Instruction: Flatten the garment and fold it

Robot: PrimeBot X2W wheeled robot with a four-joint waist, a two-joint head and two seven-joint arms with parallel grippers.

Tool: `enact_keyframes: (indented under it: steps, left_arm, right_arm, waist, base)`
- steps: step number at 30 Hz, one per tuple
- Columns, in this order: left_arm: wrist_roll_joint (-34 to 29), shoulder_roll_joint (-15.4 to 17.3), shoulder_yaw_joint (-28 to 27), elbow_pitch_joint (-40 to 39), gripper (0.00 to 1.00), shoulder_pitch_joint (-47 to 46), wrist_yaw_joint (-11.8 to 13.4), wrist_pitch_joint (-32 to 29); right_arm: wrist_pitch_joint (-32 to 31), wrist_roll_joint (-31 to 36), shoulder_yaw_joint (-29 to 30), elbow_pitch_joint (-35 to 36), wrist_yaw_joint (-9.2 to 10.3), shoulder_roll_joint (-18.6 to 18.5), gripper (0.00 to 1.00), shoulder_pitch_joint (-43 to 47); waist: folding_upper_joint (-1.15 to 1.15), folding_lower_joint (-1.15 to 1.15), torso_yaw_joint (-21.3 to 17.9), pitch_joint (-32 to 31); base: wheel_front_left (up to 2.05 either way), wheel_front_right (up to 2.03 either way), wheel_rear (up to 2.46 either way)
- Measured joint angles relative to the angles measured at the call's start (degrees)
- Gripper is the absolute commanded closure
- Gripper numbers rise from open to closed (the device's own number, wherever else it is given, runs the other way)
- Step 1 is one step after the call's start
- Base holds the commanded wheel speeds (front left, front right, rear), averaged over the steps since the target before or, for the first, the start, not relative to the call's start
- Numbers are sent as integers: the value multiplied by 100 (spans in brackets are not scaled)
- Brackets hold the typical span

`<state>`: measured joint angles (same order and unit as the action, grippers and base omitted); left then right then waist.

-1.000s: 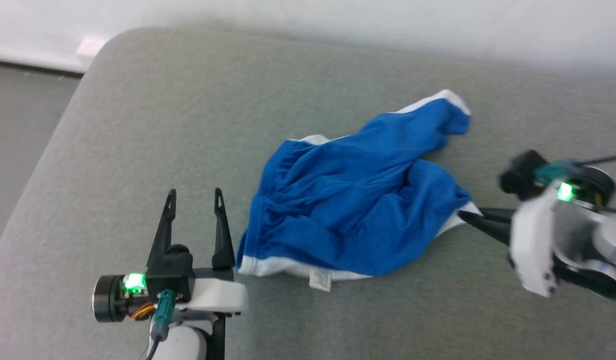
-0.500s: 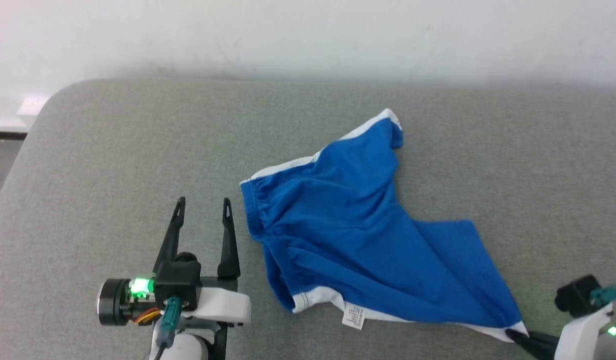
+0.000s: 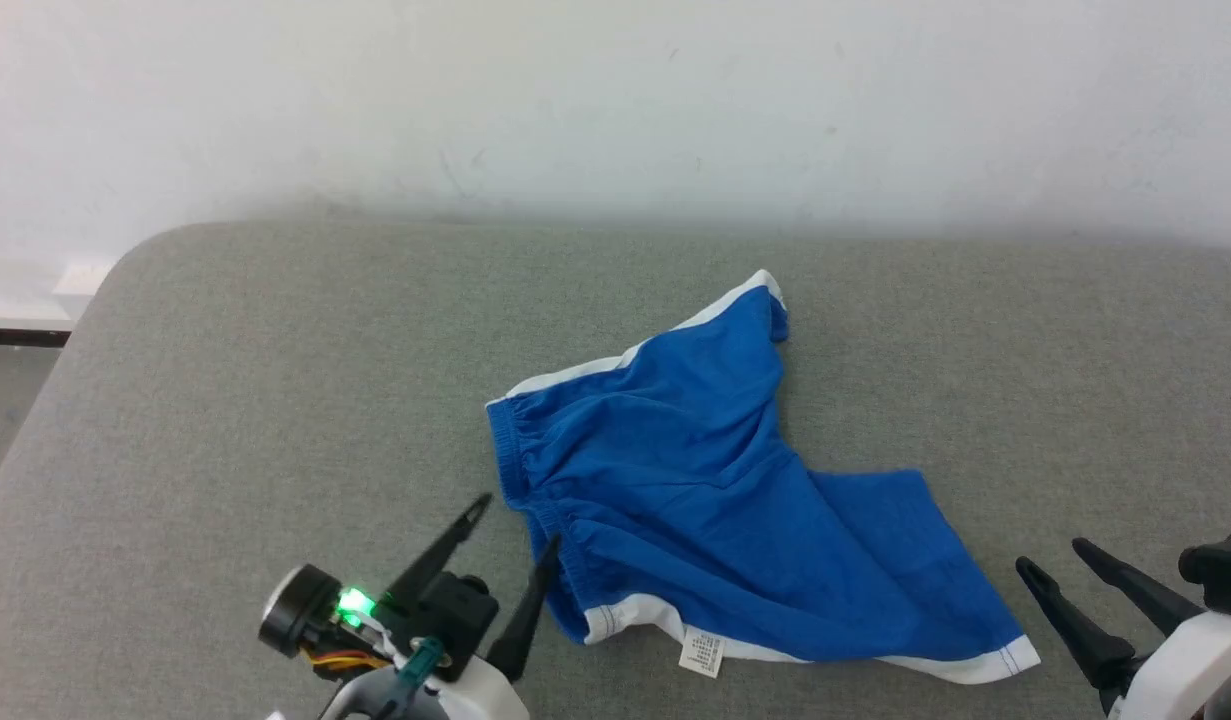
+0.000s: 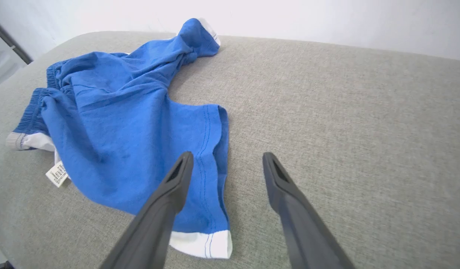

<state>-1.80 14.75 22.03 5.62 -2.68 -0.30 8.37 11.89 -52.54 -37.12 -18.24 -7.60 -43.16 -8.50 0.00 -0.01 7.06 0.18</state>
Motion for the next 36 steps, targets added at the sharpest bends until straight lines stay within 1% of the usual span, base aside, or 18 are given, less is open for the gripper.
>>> enact_keyframes:
  steps: [2, 5, 8, 11, 13, 15, 18, 22, 26, 27, 28, 29, 31, 33, 36]
  left_arm:
    - [5, 116, 154, -47, 0, -12, -300, -492]
    - [135, 276, 423, -151, 0, -48, -573, -1301]
    - [438, 450, 738, -302, 0, -168, -672, -1986]
    - [814, 636, 1081, -364, 0, -363, -679, -2520]
    - [1078, 780, 1433, -394, 0, -508, -681, -2788]
    - [1324, 894, 1699, -370, 0, -662, -681, -2973]
    - [1599, 993, 1951, -248, 0, -881, -681, -3148]
    - [1671, 1010, 2103, 43, 0, -1141, -681, -3103]
    - [1748, 1004, 2224, 476, 0, -1275, -681, -3091]
    - [1751, 1021, 2269, 542, 20, -1281, -681, -3088]
    - [1766, 1022, 2281, 589, 87, -1295, -680, -3061]
    - [1800, 1026, 2315, 622, 100, -1319, -680, -3059]
    - [1813, 1048, 2362, 648, 100, -1363, -681, -2996]
    - [1823, 1066, 2379, 655, 100, -1383, -681, -2928]
    - [1824, 1078, 2415, 621, 100, -1383, -679, -2840]
  right_arm:
    - [30, 286, 358, 126, 0, 165, 0, 214]
    - [-66, 706, 835, 349, 0, 457, 0, 540]
    - [-269, 1136, 1291, 588, 0, 775, 0, 827]
    - [-538, 1526, 1626, 883, 0, 1061, 0, 1018]
    - [-721, 1725, 1800, 1087, 1, 1229, 0, 1101]
    - [-891, 1912, 1924, 1268, 0, 1368, 0, 1156]
    - [-1095, 2128, 2045, 1490, 1, 1515, 0, 1183]
    - [-1269, 2291, 2142, 1671, 0, 1658, 0, 1220]
    - [-1395, 2421, 2252, 1778, 1, 1662, 0, 1229]
    - [-1418, 2450, 2271, 1808, 1, 1652, 0, 1229]
    - [-1455, 2491, 2284, 1850, 0, 1625, 0, 1229]
    - [-1495, 2515, 2285, 1905, 1, 1585, 0, 1227]
    - [-1611, 2548, 2268, 2004, 0, 1467, 0, 1212]
    - [-1830, 2572, 2180, 2135, 1, 1257, 0, 1166]
    - [-2455, 2459, 1866, 2330, 0, 800, 0, 1032]
  waist:
    - [0, 0, -14, -29]
    - [0, 1, -46, -28]
    - [0, 1, -90, 8]
    - [0, 1, -169, 63]
    - [0, 1, -236, 112]
    - [0, 1, -311, 173]
    - [0, 1, -427, 285]
    - [0, 1, -566, 465]
    - [0, 2, -658, 615]
    - [0, 2, -672, 638]
    - [0, 2, -680, 653]
    - [0, 2, -678, 657]
    - [0, 2, -654, 648]
    - [0, 2, -615, 634]
    - [0, 2, -543, 624]
  base:
    - [0, 0, 0]
    - [0, 0, 0]
    - [0, 0, 0]
    - [0, 0, 0]
    - [0, 0, 0]
    - [0, 0, 0]
    - [0, 0, 0]
    - [0, 0, 0]
    - [0, 0, 0]
    - [0, 0, 0]
    - [0, 0, 0]
    - [0, 0, 0]
    - [0, 0, 0]
    - [0, 0, 0]
    - [0, 0, 0]
